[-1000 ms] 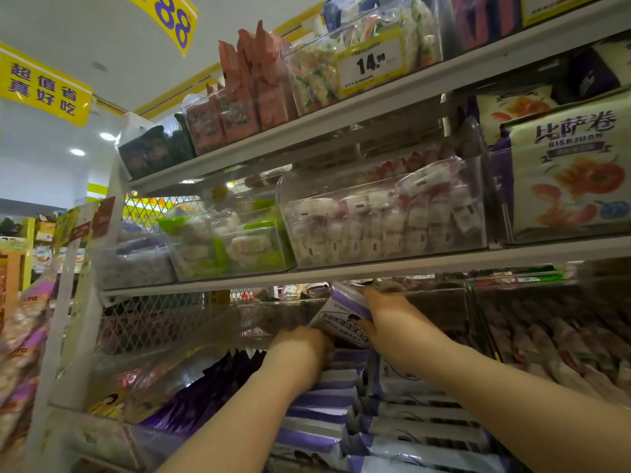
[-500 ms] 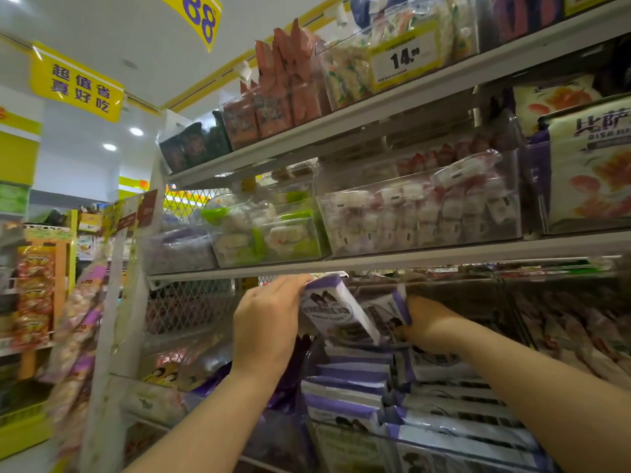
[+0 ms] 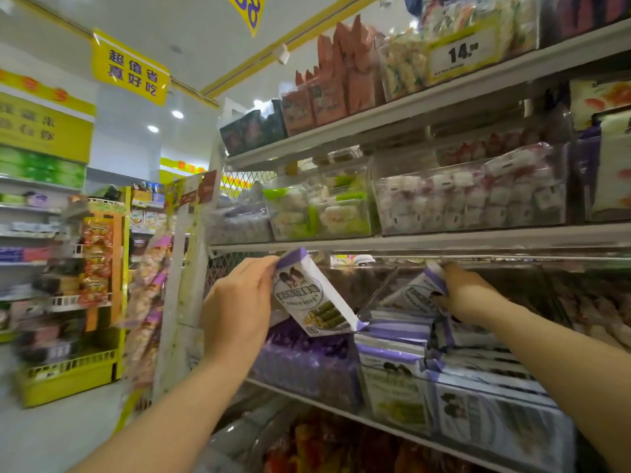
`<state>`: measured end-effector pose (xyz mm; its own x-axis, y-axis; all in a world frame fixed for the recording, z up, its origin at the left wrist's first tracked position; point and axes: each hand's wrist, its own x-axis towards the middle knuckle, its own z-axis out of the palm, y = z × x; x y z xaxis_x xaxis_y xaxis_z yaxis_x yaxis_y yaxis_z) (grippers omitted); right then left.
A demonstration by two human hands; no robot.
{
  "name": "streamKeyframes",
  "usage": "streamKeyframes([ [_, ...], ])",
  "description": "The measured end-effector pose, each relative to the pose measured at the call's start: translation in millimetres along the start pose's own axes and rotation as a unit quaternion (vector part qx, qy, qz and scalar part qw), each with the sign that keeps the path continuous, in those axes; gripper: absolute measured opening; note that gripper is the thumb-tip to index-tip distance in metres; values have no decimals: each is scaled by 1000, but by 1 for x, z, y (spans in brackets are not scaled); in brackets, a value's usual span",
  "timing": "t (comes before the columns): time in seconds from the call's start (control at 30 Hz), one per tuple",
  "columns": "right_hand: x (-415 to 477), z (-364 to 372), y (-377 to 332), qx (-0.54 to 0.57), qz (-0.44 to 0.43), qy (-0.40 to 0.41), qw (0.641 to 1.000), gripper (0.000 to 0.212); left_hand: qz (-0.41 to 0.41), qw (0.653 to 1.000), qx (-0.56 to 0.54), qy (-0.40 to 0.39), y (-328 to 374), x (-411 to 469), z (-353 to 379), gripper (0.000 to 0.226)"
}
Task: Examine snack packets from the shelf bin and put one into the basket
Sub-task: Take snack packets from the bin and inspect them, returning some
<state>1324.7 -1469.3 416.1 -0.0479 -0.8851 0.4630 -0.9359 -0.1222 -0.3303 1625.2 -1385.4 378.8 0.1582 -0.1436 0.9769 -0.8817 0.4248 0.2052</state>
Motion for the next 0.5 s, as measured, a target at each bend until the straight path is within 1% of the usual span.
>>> streamKeyframes([
  [0.07, -6, 2, -1, 14, 0, 36, 999, 56, -9, 1000, 0, -10, -3, -7, -14, 24],
  [0.1, -8, 4, 1, -9, -12, 49, 999, 57, -11, 1000, -1, -15, -5, -10, -20, 24],
  [0.17, -9, 10, 2, -79, -56, 72, 993, 51, -15, 1000, 8, -21, -8, -17, -30, 23],
  [0.23, -13, 10, -3, -147, -74, 75, 984, 32, -24, 999, 16, -24, -11, -23, -38, 22],
  [0.27, -14, 10, -8, -175, -95, 66, 978, 33, -29, 999, 16, -28, -12, -27, -41, 22],
  [0.3, -14, 11, -13, -180, -93, 55, 978, 36, -33, 999, 16, -32, -12, -30, -43, 22],
  [0.33, -14, 12, -17, -182, -92, 39, 978, 34, -35, 999, 17, -38, -13, -33, -45, 22],
  [0.37, -13, 14, -20, -146, -72, 19, 986, 29, -34, 998, 19, -42, -14, -35, -46, 22],
  [0.4, -10, 15, -20, -110, -55, 12, 992, 30, -33, 998, 23, -46, -16, -36, -47, 22],
  [0.47, -9, 16, -16, -65, -53, 13, 996, 40, -35, 998, 27, -47, -18, -35, -46, 22],
  [0.5, -11, 16, -14, -32, -51, 3, 998, 42, -37, 998, 27, -47, -19, -33, -45, 22],
])
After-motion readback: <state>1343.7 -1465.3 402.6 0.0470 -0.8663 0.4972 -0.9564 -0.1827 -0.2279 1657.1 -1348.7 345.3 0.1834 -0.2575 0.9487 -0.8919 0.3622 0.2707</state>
